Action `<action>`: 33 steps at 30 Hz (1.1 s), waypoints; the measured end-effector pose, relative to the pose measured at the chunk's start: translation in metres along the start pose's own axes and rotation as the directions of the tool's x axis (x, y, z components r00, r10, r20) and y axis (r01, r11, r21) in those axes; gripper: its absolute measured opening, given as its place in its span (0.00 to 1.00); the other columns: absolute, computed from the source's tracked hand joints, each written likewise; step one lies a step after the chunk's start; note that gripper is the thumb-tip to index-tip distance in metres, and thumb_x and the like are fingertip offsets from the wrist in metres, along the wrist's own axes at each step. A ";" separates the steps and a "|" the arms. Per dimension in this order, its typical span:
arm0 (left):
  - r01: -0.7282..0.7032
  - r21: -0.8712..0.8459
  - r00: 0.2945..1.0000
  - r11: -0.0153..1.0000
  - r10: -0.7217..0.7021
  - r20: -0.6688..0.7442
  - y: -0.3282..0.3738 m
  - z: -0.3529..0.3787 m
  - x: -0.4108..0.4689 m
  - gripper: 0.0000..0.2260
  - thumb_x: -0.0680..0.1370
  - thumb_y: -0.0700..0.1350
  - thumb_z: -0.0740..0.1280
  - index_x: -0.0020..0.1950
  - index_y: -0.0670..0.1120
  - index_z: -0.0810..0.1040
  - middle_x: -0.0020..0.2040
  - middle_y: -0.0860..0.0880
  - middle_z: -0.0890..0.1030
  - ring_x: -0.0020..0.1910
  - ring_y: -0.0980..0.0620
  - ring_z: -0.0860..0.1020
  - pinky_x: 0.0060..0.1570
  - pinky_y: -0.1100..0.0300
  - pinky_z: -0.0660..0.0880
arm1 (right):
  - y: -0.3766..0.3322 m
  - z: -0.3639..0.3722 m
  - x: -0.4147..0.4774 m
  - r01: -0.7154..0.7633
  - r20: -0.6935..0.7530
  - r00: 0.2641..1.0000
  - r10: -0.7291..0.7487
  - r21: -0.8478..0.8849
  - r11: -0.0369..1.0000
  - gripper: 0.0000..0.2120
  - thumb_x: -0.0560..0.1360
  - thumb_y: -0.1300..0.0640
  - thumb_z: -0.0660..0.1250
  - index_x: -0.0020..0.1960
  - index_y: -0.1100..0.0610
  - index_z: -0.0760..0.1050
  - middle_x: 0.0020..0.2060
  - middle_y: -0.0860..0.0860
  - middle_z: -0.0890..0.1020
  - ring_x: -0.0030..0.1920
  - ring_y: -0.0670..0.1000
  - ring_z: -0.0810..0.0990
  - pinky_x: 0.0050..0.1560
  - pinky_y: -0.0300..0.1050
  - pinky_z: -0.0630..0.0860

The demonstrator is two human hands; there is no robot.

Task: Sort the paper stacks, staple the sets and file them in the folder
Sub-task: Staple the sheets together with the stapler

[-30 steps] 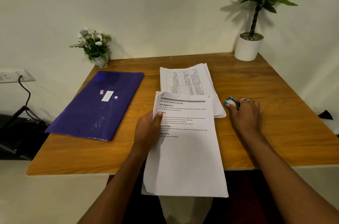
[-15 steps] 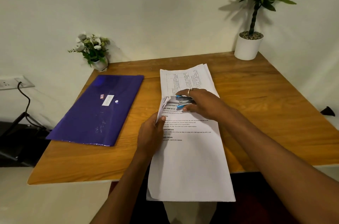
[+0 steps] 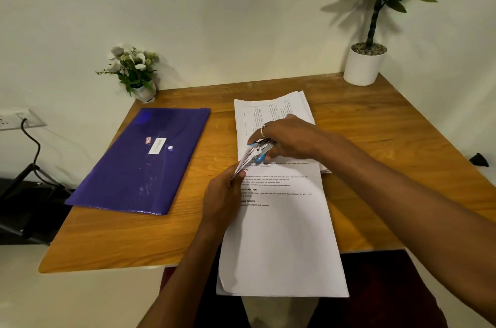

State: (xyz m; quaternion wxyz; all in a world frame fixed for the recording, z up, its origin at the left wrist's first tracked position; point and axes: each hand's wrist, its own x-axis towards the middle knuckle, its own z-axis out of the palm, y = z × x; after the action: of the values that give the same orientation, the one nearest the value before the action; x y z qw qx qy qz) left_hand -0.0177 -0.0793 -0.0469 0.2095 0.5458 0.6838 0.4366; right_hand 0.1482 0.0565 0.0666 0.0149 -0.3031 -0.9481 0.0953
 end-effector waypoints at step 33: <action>0.117 -0.158 0.993 0.981 -0.114 0.024 0.016 -0.011 -0.006 0.12 0.82 0.45 0.67 0.65 0.48 0.77 0.59 0.54 0.82 0.51 0.58 0.83 0.42 0.69 0.79 | 0.063 0.059 -0.089 -0.492 -0.403 0.633 0.661 0.449 0.745 0.24 0.80 0.47 0.69 0.73 0.54 0.73 0.62 0.51 0.76 0.59 0.54 0.77 0.51 0.50 0.82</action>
State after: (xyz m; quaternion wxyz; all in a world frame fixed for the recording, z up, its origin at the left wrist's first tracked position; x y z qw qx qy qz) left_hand -0.0151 -0.0882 -0.0291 0.2826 0.4900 0.6756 0.4729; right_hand 0.2517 0.0448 -0.0003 0.2942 -0.6014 -0.7281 0.1470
